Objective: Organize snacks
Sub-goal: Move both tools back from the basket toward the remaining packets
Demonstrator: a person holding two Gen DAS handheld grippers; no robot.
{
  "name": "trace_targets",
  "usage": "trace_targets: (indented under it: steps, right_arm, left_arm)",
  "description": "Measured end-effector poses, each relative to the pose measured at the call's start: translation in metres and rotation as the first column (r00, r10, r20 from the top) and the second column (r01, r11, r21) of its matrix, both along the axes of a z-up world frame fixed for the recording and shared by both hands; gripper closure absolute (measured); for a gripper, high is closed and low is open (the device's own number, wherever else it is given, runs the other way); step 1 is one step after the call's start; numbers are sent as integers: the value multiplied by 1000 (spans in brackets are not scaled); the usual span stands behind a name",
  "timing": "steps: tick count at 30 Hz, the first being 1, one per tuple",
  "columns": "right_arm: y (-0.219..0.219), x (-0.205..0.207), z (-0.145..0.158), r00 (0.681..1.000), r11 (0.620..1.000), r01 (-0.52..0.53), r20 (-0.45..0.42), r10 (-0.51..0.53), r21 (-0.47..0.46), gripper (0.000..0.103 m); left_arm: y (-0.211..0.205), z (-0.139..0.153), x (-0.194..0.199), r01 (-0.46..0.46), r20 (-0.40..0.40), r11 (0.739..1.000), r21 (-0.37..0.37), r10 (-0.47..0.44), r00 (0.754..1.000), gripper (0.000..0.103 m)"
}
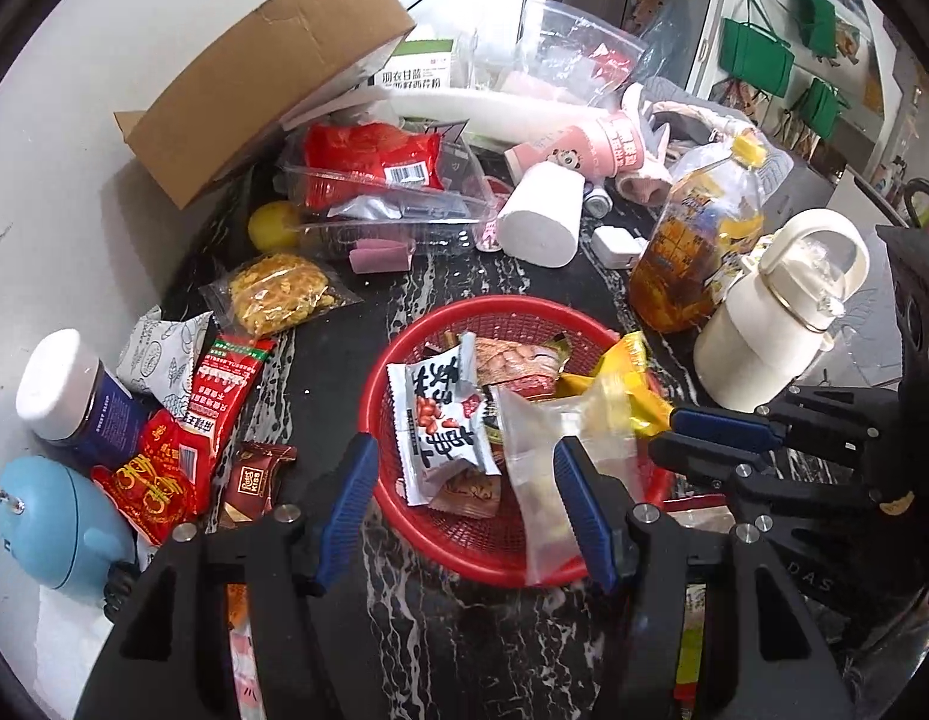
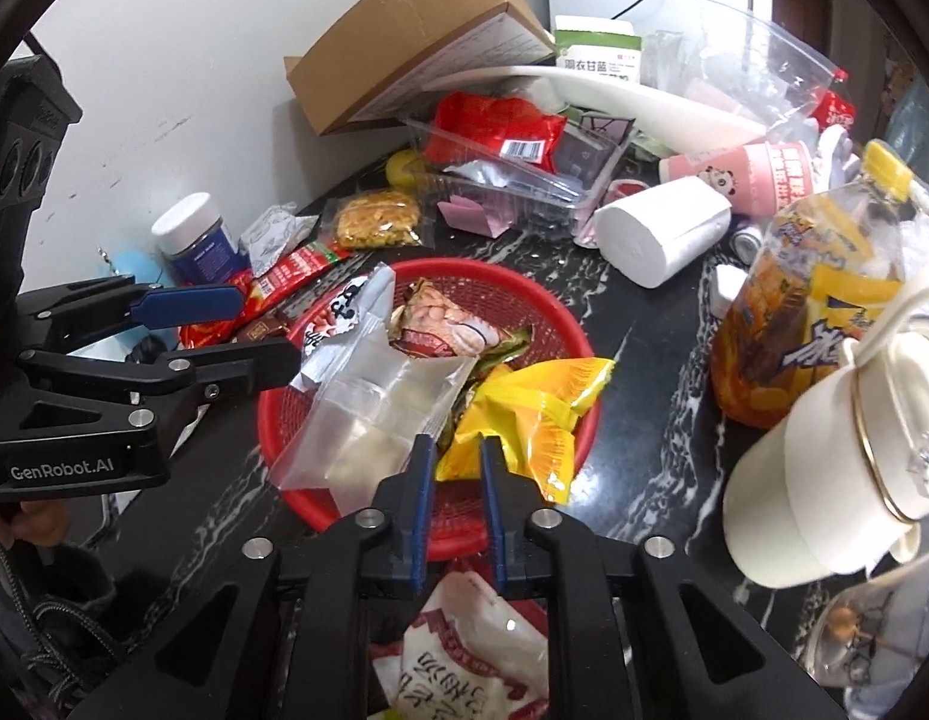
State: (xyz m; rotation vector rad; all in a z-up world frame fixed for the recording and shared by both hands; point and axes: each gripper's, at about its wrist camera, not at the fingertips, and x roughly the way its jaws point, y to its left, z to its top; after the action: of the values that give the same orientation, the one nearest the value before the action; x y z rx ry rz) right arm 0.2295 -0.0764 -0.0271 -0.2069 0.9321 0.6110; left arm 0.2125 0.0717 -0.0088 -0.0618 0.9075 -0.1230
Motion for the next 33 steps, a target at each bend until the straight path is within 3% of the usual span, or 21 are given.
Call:
trace_targets:
  steps: [11, 15, 19, 33]
  right_arm:
    - [-25, -33, 37, 995, 998, 54, 82, -56, 20, 68]
    - [-34, -52, 54, 990, 997, 70, 120, -73, 27, 66]
    - [-43, -74, 69, 982, 996, 85, 164, -90, 34, 54]
    - [-70, -147, 98, 952, 989, 139, 267, -147, 50, 37]
  left_arm:
    - [-16, 32, -33, 26, 69, 1000, 0, -26, 997, 44]
    - [-25, 46, -51, 40, 102, 999, -1, -40, 994, 44]
    - [-34, 58, -71, 57, 137, 998, 0, -56, 989, 44]
    - [-62, 73, -123, 125, 175, 992, 12, -125, 977, 44]
